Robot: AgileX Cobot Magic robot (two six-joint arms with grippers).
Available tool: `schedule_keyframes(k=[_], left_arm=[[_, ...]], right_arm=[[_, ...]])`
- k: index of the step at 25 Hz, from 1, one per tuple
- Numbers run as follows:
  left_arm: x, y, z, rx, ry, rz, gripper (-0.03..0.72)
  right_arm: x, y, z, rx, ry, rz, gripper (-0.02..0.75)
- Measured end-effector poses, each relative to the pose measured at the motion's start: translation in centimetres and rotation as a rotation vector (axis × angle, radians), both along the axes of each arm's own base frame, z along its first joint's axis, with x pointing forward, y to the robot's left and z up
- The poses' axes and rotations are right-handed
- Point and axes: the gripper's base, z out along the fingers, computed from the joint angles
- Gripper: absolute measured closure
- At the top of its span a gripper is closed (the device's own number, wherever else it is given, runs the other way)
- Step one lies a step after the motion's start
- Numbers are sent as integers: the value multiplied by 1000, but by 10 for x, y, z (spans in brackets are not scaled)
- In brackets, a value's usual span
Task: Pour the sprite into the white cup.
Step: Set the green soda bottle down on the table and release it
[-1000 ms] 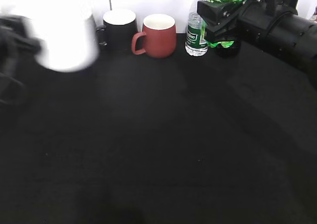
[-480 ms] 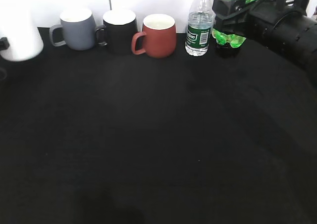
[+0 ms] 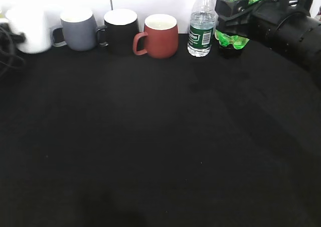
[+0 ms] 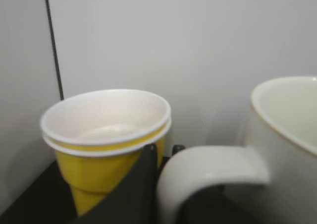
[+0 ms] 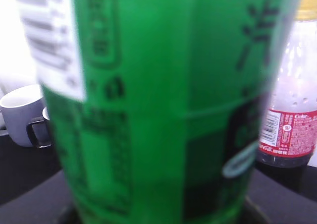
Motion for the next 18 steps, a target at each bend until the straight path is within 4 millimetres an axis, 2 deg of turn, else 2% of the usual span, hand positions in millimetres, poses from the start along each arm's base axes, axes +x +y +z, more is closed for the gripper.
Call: schedule_keyframes(k=[3,8,9,12,14,18], left_arm=[[5,-9,-4,-13,-6,-19,631],[14,-8,-6,-19,-17,-18,627],[14,-8,-6,-20,-17,-18,603],[14,-8,-7,-26,-21,-15,441],[1,-10,-11,-32,6,-15,423],[-36,-14,-4,-45,51,-12,417]], right_arm=[[0,0,0,0,2,-1,362],[0,0,0,0,3,-1,362],[0,0,0,0,3,-1,362],[0,0,0,0,3,-2,362],[0,-1,0,9,6,-11,362],[1,-1,0,9,7,-17,362]])
